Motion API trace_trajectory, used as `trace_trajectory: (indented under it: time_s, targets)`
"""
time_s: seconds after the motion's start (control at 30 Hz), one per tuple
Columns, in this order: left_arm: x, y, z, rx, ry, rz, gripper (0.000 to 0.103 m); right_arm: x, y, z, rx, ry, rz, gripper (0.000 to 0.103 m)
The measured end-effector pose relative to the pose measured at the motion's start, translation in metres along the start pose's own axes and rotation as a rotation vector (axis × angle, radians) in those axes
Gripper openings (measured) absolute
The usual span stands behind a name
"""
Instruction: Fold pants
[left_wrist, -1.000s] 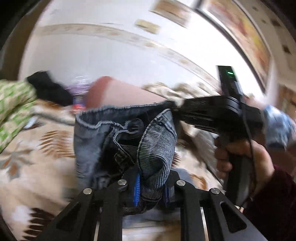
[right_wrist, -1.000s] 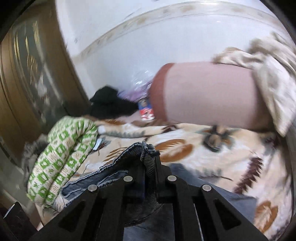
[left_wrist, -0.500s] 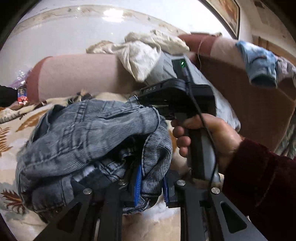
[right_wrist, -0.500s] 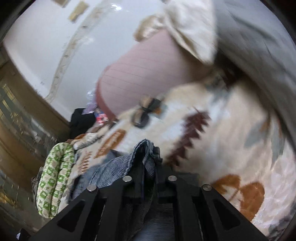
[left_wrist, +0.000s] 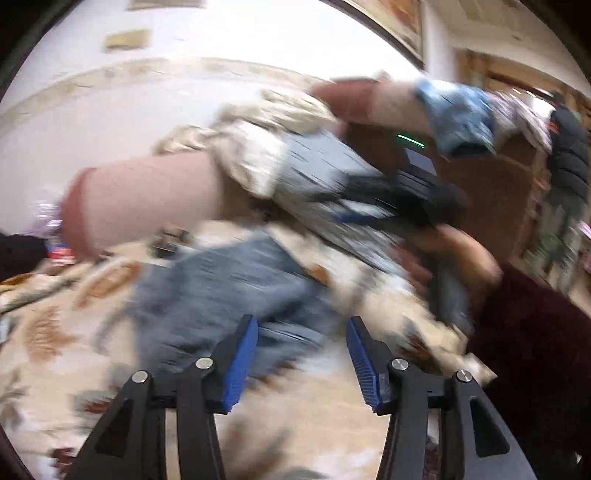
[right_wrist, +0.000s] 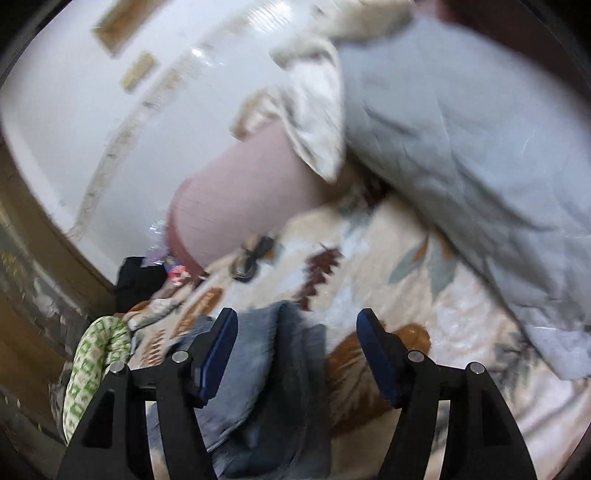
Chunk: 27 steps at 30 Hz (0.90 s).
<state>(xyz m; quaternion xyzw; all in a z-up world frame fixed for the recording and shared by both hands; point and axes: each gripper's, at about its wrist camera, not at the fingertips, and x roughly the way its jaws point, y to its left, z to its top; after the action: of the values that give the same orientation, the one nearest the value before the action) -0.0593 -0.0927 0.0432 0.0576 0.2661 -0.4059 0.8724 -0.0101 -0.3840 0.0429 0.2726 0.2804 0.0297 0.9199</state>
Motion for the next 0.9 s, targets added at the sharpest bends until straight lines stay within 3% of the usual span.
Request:
trace_trajectory:
  time_s: [0.07, 0.17, 0.27, 0.47, 0.63, 0.83, 0.9]
  targets:
    - [-0.004, 0.037, 0.009, -0.068, -0.025, 0.105, 0.056, -0.006, 0.019, -0.012, -0.030, -0.002, 0.050, 0.069]
    - [0.009, 0.089, 0.006, -0.175, 0.012, 0.223, 0.056, 0.008, 0.052, -0.030, -0.089, 0.042, 0.109, 0.069]
    - [0.035, 0.125, -0.004, -0.244, 0.065, 0.275, 0.054, 0.039, 0.081, -0.044, -0.178, 0.100, 0.092, 0.069]
    - [0.072, 0.122, -0.014, -0.221, 0.104, 0.247, 0.054, 0.088, 0.092, -0.073, -0.276, 0.247, 0.002, 0.067]
    - [0.095, 0.094, -0.032, -0.122, 0.211, 0.190, 0.051, 0.088, 0.075, -0.096, -0.305, 0.351, -0.096, 0.066]
    - [0.109, 0.073, -0.047, -0.039, 0.242, 0.227, 0.050, 0.087, 0.046, -0.112, -0.250, 0.413, -0.056, 0.065]
    - [0.119, 0.075, -0.050, -0.073, 0.256, 0.237, 0.050, 0.089, 0.042, -0.114, -0.250, 0.402, -0.049, 0.065]
